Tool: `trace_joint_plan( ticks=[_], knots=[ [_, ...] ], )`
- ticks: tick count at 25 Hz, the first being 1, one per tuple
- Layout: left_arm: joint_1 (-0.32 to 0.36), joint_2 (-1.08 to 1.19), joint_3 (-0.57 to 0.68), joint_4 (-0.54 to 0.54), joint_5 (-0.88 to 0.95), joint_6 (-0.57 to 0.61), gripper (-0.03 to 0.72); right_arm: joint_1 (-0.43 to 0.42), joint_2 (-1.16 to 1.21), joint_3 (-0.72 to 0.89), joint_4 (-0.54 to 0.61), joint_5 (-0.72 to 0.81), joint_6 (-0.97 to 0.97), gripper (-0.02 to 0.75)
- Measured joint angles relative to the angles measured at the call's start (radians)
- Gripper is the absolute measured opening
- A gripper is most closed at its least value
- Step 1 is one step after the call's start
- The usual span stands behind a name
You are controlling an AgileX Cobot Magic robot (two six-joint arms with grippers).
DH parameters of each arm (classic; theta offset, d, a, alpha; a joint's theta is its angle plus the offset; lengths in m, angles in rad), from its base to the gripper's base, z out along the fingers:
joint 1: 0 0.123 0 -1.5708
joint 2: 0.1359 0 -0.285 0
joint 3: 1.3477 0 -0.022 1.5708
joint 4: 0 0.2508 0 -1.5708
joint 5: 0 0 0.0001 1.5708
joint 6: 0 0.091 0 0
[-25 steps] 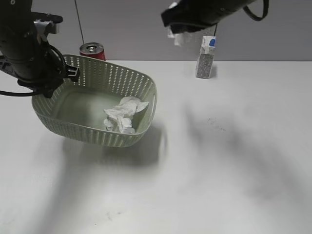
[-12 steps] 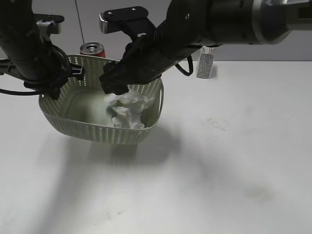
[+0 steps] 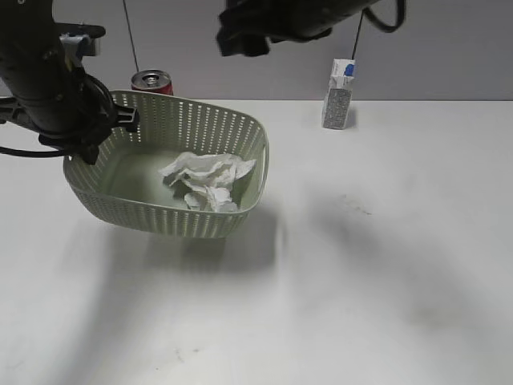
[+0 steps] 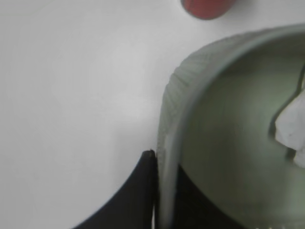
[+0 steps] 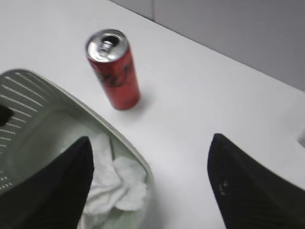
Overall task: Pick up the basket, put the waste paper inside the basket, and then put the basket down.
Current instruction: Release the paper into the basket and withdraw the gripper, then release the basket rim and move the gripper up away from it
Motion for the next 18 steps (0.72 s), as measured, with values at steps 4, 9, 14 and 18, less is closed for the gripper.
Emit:
trace_joint_plan(
  ticks=[4, 9, 14, 18],
  knots=[
    [0.0, 0.0, 0.0, -0.012, -0.003, 0.0, 0.003, -0.084, -0.009, 0.016, -0.007, 0.152, 0.022, 0.559],
    [0.0, 0.0, 0.0, -0.085, -0.033, 0.0, 0.003, -0.117, -0.037, 0.105, -0.007, 0.198, 0.025, 0.559],
    [-0.012, 0.008, 0.0, -0.177, -0.104, 0.02, 0.003, -0.202, -0.176, 0.215, -0.091, 0.136, 0.056, 0.559],
    [-0.043, 0.072, -0.01, -0.2, -0.135, 0.024, 0.003, -0.352, -0.301, 0.303, -0.143, 0.131, 0.067, 0.559]
  ],
)
